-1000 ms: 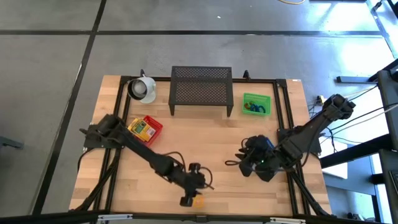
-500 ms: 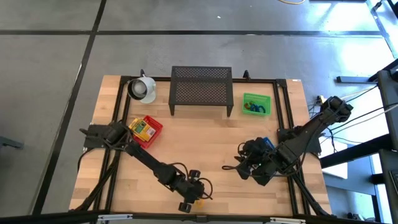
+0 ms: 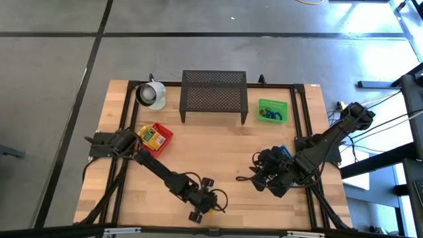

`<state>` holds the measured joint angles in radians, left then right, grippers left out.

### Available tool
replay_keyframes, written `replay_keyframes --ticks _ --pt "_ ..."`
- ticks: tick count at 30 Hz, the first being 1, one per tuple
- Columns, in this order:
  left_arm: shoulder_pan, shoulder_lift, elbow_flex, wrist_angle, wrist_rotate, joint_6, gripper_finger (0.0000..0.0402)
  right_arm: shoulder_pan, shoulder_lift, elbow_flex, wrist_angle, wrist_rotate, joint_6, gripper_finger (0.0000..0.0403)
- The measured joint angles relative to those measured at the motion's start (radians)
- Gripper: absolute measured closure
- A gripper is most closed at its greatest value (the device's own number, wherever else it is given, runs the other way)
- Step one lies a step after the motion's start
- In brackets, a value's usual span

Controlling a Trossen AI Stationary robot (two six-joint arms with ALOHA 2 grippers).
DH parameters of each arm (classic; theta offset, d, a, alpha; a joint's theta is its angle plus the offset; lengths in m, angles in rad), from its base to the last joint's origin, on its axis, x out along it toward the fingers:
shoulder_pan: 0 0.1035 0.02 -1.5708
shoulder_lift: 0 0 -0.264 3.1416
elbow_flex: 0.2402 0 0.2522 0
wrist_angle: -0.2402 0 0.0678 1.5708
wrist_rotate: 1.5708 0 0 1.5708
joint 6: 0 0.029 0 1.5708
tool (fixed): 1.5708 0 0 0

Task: Pick & Place Office Desk Supplies
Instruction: Put the yellow spring keychain into the green bin

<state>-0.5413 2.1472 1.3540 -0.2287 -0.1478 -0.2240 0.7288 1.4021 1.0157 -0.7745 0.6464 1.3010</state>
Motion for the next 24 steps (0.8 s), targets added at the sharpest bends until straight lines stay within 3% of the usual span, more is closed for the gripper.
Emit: replay_keyframes --ticks 5,11,15,24 --pt "0.011 -0.004 -0.003 -0.003 -0.068 -0.106 0.0386 0.000 0.000 0.000 0.000 -0.011 0.000 0.0263" --pt "0.036 -0.078 -0.018 -0.063 -0.389 -0.156 0.0389 0.000 0.000 0.000 0.000 -0.008 0.000 0.0263" --pt "0.055 -0.197 -0.010 -0.100 -0.575 -0.200 0.0389 0.000 0.000 0.000 0.003 0.025 -0.002 0.0263" --pt "0.188 -0.472 -0.010 -0.104 -0.738 -0.269 0.0389 -0.040 -0.001 0.000 0.024 0.042 -0.015 0.0263"
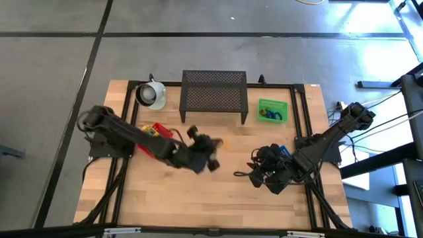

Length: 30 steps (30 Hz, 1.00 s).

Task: Pick & Place Office Desk Supplies
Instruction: Put the yellow spring keychain into the green bin

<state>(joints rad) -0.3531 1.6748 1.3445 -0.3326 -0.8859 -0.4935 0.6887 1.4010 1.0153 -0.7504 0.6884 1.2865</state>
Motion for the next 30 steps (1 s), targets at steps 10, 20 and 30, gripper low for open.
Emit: replay_keyframes --ticks 10,20,30 --pt "0.062 -0.160 0.002 0.182 -0.170 0.208 0.0381 -0.145 -0.065 0.000 0.168 0.004 -0.196 0.0260" --pt "0.068 -0.111 0.002 0.190 -0.094 0.432 0.0380 -0.364 -0.205 0.000 0.475 0.004 -0.524 0.0161" --pt "0.118 -0.063 0.003 0.236 0.002 0.484 0.0380 -0.482 -0.182 0.000 0.586 -0.232 -0.545 0.0101"
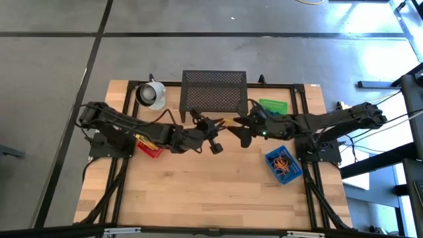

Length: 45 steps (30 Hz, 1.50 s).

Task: Pick & Place Office Desk Supplies
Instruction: Put the yellow spring keychain into the green bin

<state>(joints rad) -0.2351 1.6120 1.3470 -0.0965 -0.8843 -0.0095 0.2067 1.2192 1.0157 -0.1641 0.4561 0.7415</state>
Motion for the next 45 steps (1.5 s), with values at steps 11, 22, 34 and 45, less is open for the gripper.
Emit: replay_keyframes --ticks 11,22,34,45 --pt "0.011 0.006 0.000 0.038 0.011 0.088 0.0380 -0.035 0.005 0.000 -0.001 -0.021 -0.035 0.0103" --pt "0.011 0.006 0.000 0.125 0.010 0.189 0.0379 -0.038 0.005 0.000 -0.038 -0.030 -0.042 0.0204" --pt "0.007 0.006 0.000 0.121 0.039 0.128 0.0351 -0.038 0.005 0.000 -0.035 -0.029 -0.050 0.0380" --pt "-0.011 0.006 0.000 -0.012 -0.124 0.003 0.0278 -0.038 0.005 0.000 -0.058 0.006 -0.047 0.0391"
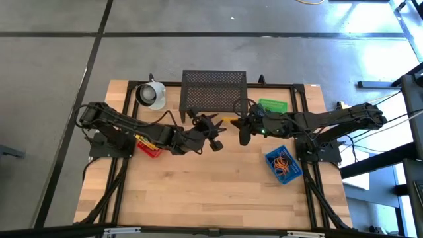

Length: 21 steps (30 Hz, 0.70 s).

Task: Pick & Place Office Desk Supplies
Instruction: Put the yellow spring keychain into the green bin

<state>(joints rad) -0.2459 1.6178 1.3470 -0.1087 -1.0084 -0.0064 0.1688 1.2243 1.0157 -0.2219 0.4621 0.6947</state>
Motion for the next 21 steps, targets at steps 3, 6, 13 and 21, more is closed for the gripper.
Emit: replay_keyframes --ticks 3,6,13,21 --pt "-0.017 0.000 0.000 -0.026 -0.073 -0.009 0.0266 -0.001 0.000 0.000 -0.055 0.052 0.025 0.0391" --pt "-0.032 0.000 0.000 -0.032 -0.133 -0.023 0.0263 -0.007 0.000 0.000 -0.102 0.087 0.058 0.0391" --pt "-0.023 -0.059 0.001 -0.198 -0.028 -0.339 0.0263 -0.045 -0.025 0.001 -0.136 0.131 0.052 0.0391" --pt "0.024 -0.157 0.001 -0.551 0.145 -0.673 0.0263 -0.177 -0.074 0.002 -0.458 0.132 0.130 0.0391"
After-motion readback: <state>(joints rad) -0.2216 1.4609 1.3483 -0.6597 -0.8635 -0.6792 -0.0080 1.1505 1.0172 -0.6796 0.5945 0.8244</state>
